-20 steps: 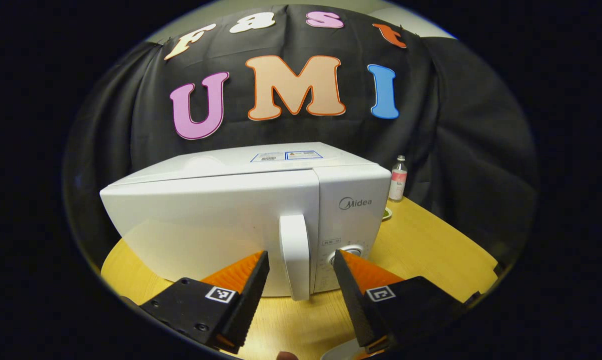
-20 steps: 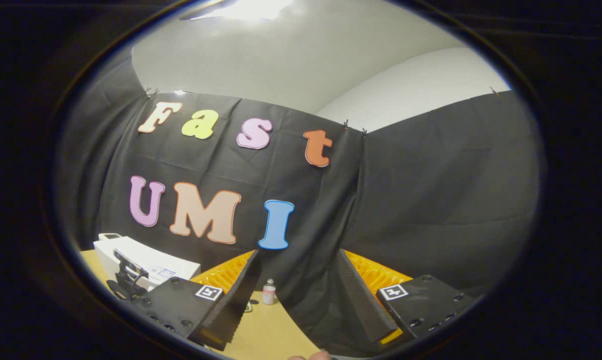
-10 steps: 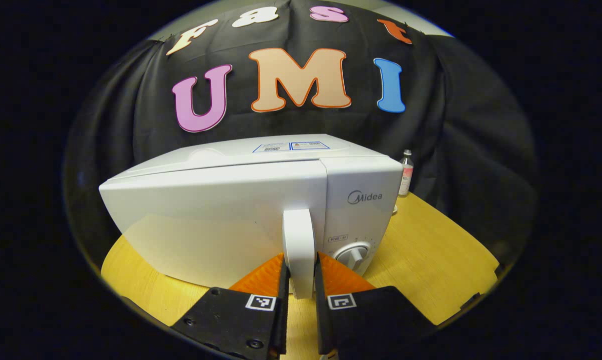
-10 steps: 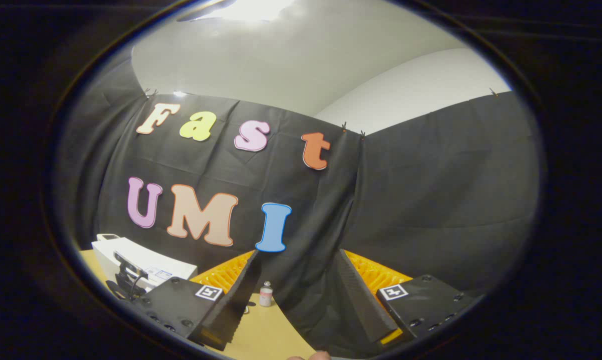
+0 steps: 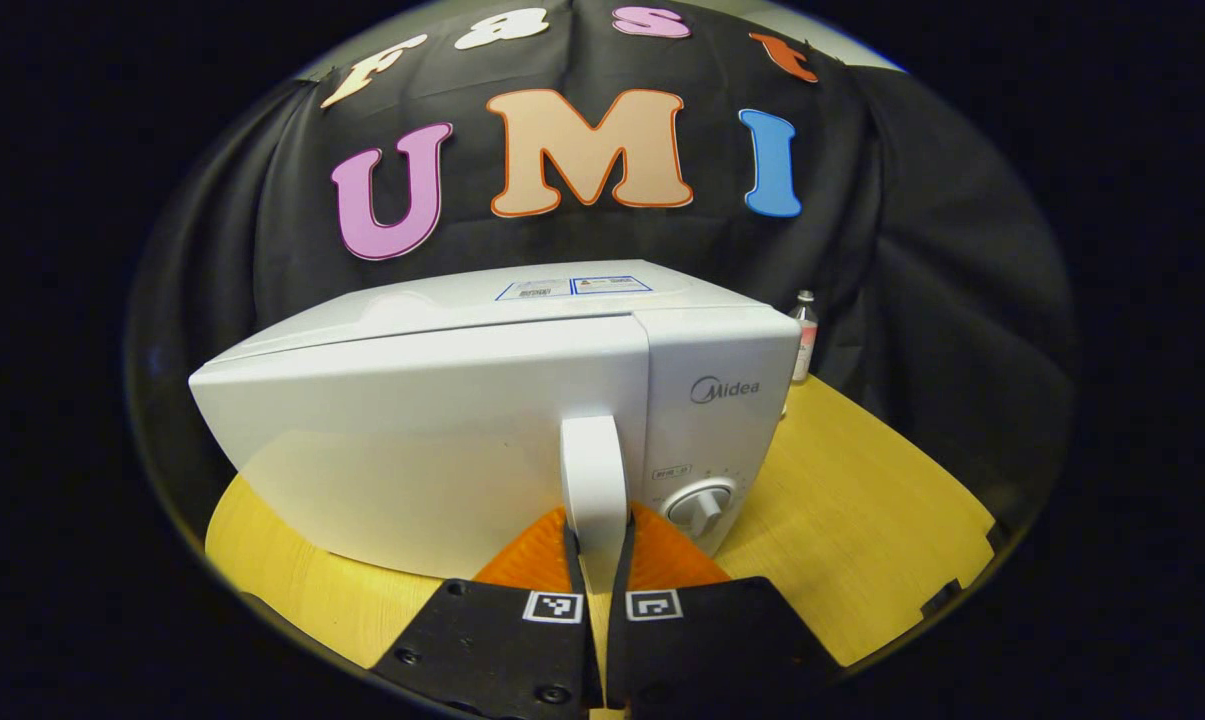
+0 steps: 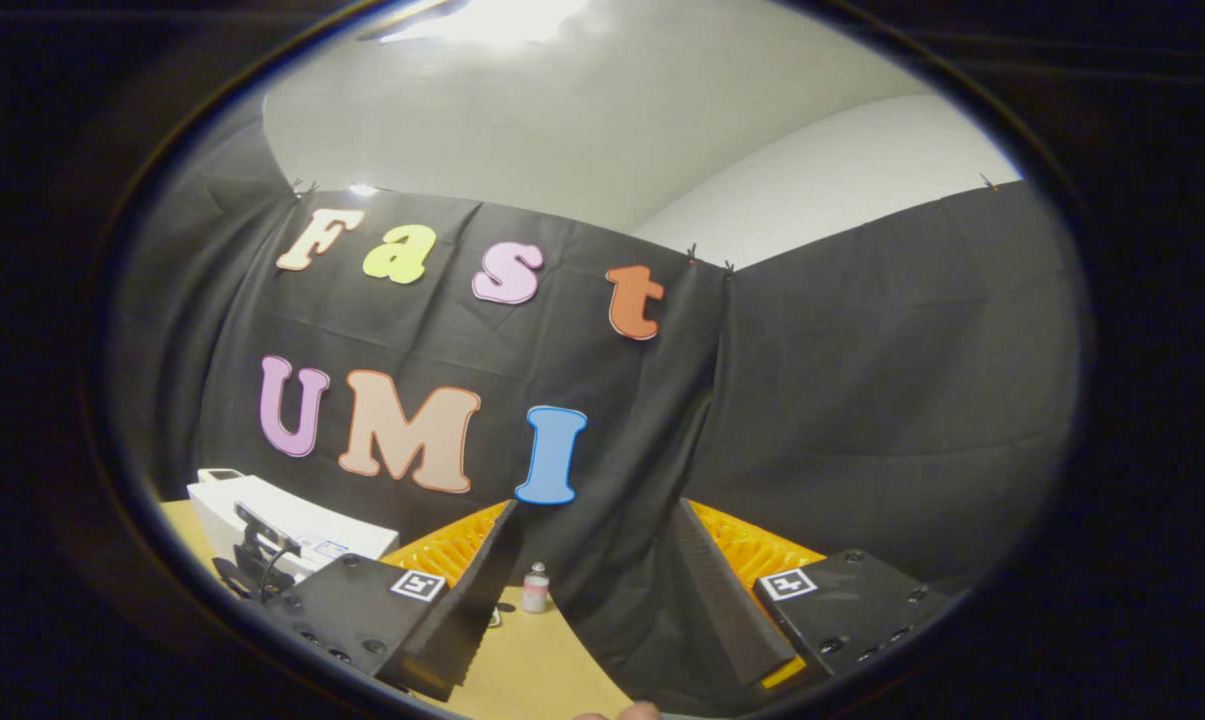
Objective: Open the microwave oven with the left hand, put the food in, and close the microwave oven.
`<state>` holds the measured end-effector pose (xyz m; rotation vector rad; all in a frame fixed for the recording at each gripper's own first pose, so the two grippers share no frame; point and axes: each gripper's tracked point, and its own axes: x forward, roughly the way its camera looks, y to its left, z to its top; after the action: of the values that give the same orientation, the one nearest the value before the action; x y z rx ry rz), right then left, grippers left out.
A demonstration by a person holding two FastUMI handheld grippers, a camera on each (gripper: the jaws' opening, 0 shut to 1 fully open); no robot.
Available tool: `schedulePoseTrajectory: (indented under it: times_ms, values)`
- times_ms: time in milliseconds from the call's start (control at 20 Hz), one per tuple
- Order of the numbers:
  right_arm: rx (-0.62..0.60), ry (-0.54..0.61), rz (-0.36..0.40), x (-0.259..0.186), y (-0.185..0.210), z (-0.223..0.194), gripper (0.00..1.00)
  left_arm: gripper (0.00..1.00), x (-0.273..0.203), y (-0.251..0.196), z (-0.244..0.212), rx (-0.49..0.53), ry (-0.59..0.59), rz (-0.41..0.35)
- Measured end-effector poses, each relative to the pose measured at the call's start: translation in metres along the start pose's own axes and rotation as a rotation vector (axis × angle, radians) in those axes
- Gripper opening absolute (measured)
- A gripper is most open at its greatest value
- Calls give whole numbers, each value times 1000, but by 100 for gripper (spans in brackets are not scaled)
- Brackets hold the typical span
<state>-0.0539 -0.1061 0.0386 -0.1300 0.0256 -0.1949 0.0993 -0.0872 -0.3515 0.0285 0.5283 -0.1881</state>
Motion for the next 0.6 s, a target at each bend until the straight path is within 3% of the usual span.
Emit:
schedulePoseTrajectory:
  times_ms: [350,450,500,600]
  values:
    - [-7,-8,16,-2,2,5,96,1,-3,0,-1,-24,25,-21]
    - [-10,-16,28,-1,6,8,96,2,-25,0,-14,-57,42,-20]
    - [-8,-21,32,-1,9,9,97,2,-40,0,-10,-38,-12,-28]
    - [19,-14,68,1,25,5,97,1,-65,4,-28,-17,0,-47]
